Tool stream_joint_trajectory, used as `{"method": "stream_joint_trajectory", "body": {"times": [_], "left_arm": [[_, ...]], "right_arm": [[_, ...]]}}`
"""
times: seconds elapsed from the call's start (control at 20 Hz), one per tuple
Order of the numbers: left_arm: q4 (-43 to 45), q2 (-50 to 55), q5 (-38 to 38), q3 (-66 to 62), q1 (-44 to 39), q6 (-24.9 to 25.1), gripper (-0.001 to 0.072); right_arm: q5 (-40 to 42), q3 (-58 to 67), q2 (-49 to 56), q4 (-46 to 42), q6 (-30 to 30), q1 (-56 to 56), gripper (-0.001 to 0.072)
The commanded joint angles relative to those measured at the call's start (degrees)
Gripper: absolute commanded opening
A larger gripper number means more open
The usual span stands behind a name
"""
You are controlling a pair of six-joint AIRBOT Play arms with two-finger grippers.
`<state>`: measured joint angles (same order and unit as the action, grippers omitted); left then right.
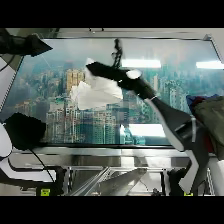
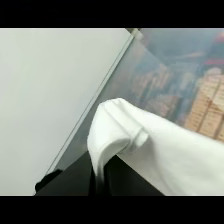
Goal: Fold the shirts.
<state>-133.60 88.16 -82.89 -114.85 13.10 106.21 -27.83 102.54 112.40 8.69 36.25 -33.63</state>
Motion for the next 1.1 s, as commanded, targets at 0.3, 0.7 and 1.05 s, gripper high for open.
{"method": "stream_joint_trajectory", "body": {"times": [0.3, 0.7, 1.05], "left_arm": [[0.1, -7.5, 0.4, 16.6, 4.2, 2.8, 0.0022], [0.0, -7.5, -0.1, 21.0, 4.2, 3.8, 0.0022], [0.1, -7.5, -0.2, 21.0, 4.0, 3.8, 0.0022]], "right_arm": [[3.3, 7.4, 10.2, 9.1, -21.8, -5.5, 0.0469], [-37.5, 7.4, -1.6, -63.9, 46.2, 15.4, 0.047], [-42.8, 7.3, 5.3, -63.2, 50.1, 22.1, 0.0691]]}}
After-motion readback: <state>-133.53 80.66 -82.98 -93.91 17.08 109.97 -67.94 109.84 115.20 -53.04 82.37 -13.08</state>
